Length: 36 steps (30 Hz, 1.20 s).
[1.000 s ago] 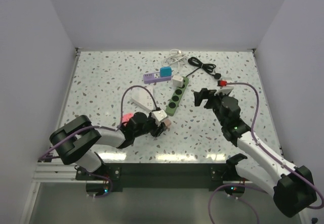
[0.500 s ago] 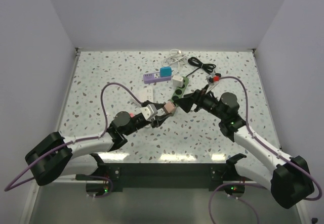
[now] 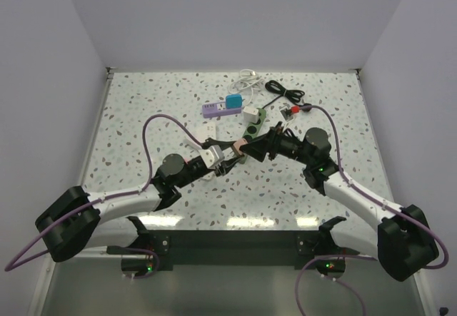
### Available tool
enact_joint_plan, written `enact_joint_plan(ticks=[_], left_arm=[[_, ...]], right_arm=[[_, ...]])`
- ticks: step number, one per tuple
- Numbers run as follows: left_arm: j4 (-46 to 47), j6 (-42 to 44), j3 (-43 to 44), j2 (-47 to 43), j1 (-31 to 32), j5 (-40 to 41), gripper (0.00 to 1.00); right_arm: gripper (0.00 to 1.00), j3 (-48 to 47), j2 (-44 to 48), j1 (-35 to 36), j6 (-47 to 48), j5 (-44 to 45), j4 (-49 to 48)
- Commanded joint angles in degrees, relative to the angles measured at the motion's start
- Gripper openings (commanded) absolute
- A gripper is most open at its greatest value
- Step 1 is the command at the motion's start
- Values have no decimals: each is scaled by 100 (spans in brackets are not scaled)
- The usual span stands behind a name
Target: Insert the plug
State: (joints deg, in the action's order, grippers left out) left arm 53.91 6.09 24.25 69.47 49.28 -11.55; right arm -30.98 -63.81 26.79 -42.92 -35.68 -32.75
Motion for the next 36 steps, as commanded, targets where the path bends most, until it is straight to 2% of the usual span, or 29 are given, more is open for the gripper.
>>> enact_joint_plan(ticks=[1,5,8,14,15,16,17,18,20,21,22,23,27,30,33,36], left_arm=[[146,217,256,-48,21,-66,0],[85,261,326,14,21,-102,0],[76,279,361,58,21,-119,0],[76,314,379,128,21,-181,0],[41,305,413,137,21,-181,0],[23,297,414,172,21,-172,0],[6,244,423,189,21,-146,4],[5,209,423,207,21,-85,26],[5,121,370,268,21,47,50],[-3,103,361,277,21,91,78],[-12,86,335,286,21,126,85],[-21,42,274,295,21,153,89],[49,-28,115,339,21,188,92],[110,-81,71,584,-6,381,95],[58,-327,351,1451,-137,531,95],[102,-564,773,2095,-234,768,95]], right_arm=[[76,-303,9,72,-33,-229,-267],[70,-286,-35,90,-76,-299,-389],[59,-285,-105,107,-147,-378,-521],[28,-242,-176,116,-235,-378,-715],[14,-216,-184,134,-235,-326,-715],[3,-198,-141,134,-235,-256,-715],[0,-189,-123,125,-217,-55,-671],[0,-189,-105,134,-121,25,-619],[0,-215,26,125,185,401,-287],[0,-285,96,125,335,648,-110],[0,-329,184,125,502,876,109],[0,-373,368,125,791,1357,511],[0,-654,703,125,1380,2544,1297],[0,-760,878,116,1671,3101,1763],[0,-760,1037,116,1848,3794,2097],[0,-699,1212,116,1927,3998,2308]])
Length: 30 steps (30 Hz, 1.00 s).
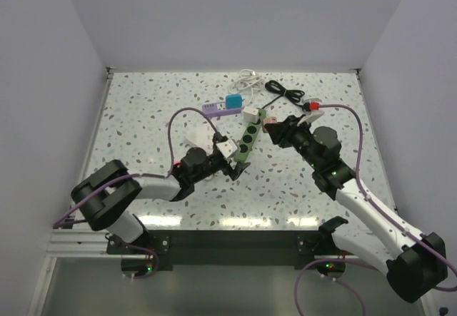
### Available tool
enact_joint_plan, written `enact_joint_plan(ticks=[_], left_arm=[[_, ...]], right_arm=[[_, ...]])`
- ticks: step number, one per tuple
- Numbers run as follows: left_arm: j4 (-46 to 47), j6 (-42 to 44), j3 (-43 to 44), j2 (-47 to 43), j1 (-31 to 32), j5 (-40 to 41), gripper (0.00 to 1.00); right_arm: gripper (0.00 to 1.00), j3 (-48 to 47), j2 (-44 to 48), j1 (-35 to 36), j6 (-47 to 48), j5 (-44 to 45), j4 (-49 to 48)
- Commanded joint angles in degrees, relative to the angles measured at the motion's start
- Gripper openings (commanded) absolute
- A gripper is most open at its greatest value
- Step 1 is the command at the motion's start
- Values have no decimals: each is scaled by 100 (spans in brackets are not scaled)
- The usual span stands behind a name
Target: Insert the plug
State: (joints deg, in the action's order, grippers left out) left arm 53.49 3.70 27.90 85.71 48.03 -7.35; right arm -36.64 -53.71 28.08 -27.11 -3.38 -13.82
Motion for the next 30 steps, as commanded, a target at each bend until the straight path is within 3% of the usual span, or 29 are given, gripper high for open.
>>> enact_joint_plan(ticks=[1,7,25,30], left_arm=[[161,-535,514,847,-214,392,95],[522,-1451,927,1632,-663,260,95],[565,-2786,1016,2459,-655,-547,97],[583,-3016,980,2459,-366,-540,97]], right_arm=[[0,-115,247,-13,347,829,450],[0,-106,511,-13,461,1023,811],[0,-80,546,-13,523,1137,829],[0,-89,520,-4,540,1208,873]])
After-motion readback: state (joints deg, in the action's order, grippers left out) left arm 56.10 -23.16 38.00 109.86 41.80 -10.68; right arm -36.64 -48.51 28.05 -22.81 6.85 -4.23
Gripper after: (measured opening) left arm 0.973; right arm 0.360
